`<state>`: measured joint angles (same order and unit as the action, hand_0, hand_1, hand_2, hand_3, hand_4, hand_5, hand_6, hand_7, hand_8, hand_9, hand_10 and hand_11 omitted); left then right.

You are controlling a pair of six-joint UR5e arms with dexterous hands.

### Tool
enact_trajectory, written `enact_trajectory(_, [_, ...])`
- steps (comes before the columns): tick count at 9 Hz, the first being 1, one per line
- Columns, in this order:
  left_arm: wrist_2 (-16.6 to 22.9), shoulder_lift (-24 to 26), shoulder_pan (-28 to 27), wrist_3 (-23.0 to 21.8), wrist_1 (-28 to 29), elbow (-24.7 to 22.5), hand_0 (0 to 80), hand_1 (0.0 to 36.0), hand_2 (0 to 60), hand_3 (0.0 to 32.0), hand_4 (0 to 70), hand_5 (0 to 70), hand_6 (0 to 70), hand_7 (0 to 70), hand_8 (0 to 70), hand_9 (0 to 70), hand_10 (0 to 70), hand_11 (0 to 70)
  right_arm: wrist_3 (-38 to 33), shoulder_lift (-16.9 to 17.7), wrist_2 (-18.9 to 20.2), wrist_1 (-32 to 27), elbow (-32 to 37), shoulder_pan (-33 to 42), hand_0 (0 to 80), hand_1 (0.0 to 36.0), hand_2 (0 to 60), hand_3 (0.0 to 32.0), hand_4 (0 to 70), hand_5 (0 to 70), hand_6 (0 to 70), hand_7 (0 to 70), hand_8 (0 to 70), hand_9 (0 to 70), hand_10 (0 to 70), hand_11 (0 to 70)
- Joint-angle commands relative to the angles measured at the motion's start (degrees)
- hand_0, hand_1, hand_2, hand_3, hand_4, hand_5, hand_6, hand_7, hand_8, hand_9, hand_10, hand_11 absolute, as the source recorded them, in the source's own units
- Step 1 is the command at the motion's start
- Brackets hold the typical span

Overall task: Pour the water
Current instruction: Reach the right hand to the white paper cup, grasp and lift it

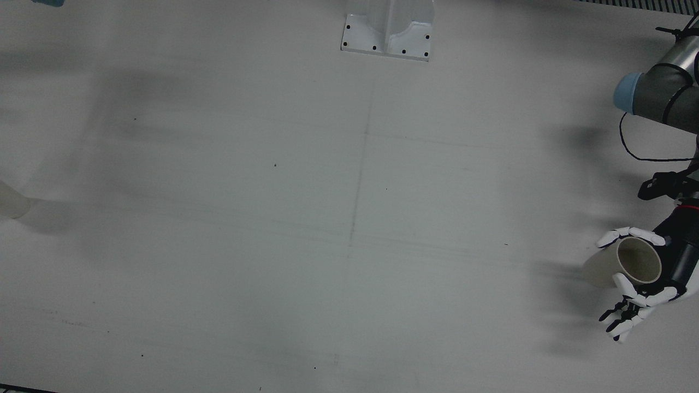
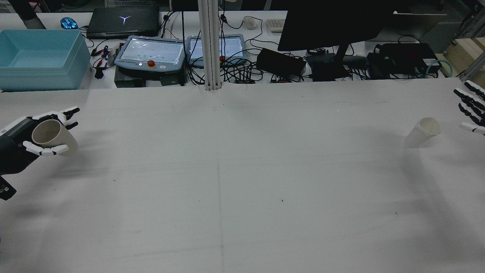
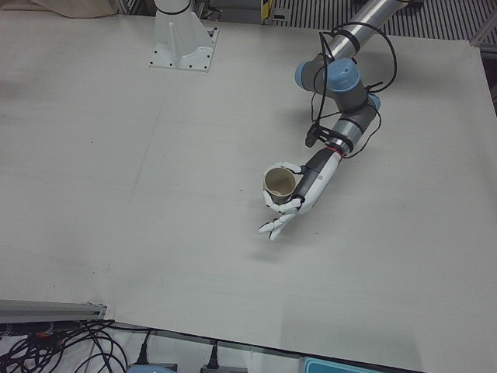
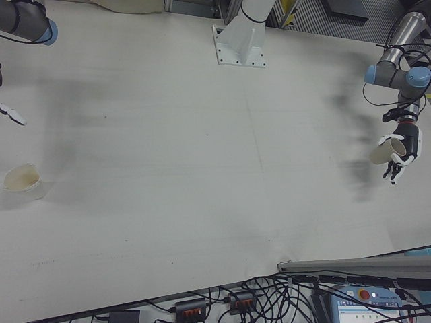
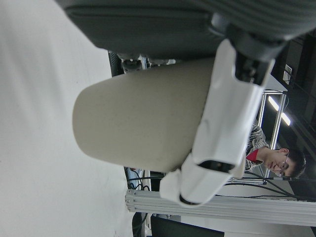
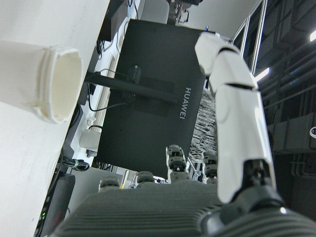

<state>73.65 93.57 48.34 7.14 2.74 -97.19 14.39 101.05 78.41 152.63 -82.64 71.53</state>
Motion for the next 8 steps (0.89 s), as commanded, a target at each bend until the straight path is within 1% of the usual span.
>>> enact_trajectory(1, [-0.09, 0.12, -1.75, -0.02, -3.52, -3.52, 80.0, 36.0, 60.0, 0.0, 43.6, 70.0, 15.4, 12.8, 9.4, 2.2, 7.8, 15.3, -0.25, -2.68, 3.33, -11.19, 16.92, 4.05, 64.9, 31.2, 13.7, 0.0, 0.0, 10.2, 15.4, 0.3, 2.0, 0.0, 0.0, 0.0])
enact_trajectory(2, [-0.44, 0.21, -2.54, 0.24, -3.79, -3.97, 80.0, 36.0, 60.0, 0.0, 43.2, 70.0, 15.3, 12.8, 9.4, 2.1, 7.8, 15.2, -0.16, -6.61, 3.33, -13.83, 25.16, 3.7, 62.3, 28.9, 9.8, 0.0, 0.0, 9.6, 14.9, 0.2, 1.9, 0.0, 0.0, 0.0])
enact_trajectory(3, [-2.7, 0.21, -4.38, 0.06, -3.97, -3.97, 80.0, 36.0, 60.0, 0.0, 43.6, 70.0, 15.6, 13.1, 9.5, 2.3, 7.8, 15.3, 0.37, -11.87, 3.24, -18.55, 35.34, 3.61, 59.8, 26.0, 5.5, 0.0, 0.0, 8.7, 13.9, 0.3, 1.7, 0.0, 0.0, 0.0])
enact_trajectory(4, [-4.47, 0.3, -6.4, 0.06, -4.14, -3.88, 80.0, 36.0, 60.0, 0.0, 43.4, 70.0, 15.7, 13.1, 9.6, 2.3, 7.9, 15.4, 0.46, -16.63, 2.98, -21.91, 43.36, 3.27, 57.3, 24.7, 3.5, 0.0, 0.0, 8.1, 10.8, 0.0, 1.1, 0.0, 0.0, 0.0])
enact_trajectory(5, [-5.09, 0.3, -7.38, 0.06, -4.23, -3.8, 80.0, 36.0, 60.0, 0.0, 43.8, 70.0, 16.0, 13.3, 9.7, 2.5, 7.9, 15.3, 0.55, -17.46, 2.8, -23.33, 45.01, 2.22, 58.1, 26.2, 7.7, 0.0, 0.0, 8.5, 11.7, 0.0, 1.3, 0.0, 0.0, 0.0])
enact_trajectory(6, [-5.1, 0.3, -7.39, -0.02, -4.23, -3.88, 80.0, 36.0, 60.0, 0.0, 44.3, 70.0, 16.4, 13.4, 9.8, 2.6, 8.0, 15.6, 2.29, -17.29, 2.71, -23.43, 45.28, 1.86, 59.3, 27.4, 9.6, 0.0, 0.0, 8.8, 12.1, 0.0, 1.4, 0.0, 0.0, 0.0])
enact_trajectory(8, [-5.1, 0.3, -7.39, -0.11, -4.14, -3.97, 80.0, 36.0, 60.0, 0.0, 44.4, 70.0, 16.3, 13.3, 9.9, 2.7, 8.2, 15.8, 2.57, -17.55, 2.63, -23.35, 44.24, -0.16, 60.4, 29.0, 12.4, 0.0, 0.0, 9.1, 12.0, 0.0, 1.4, 0.0, 0.0, 0.0])
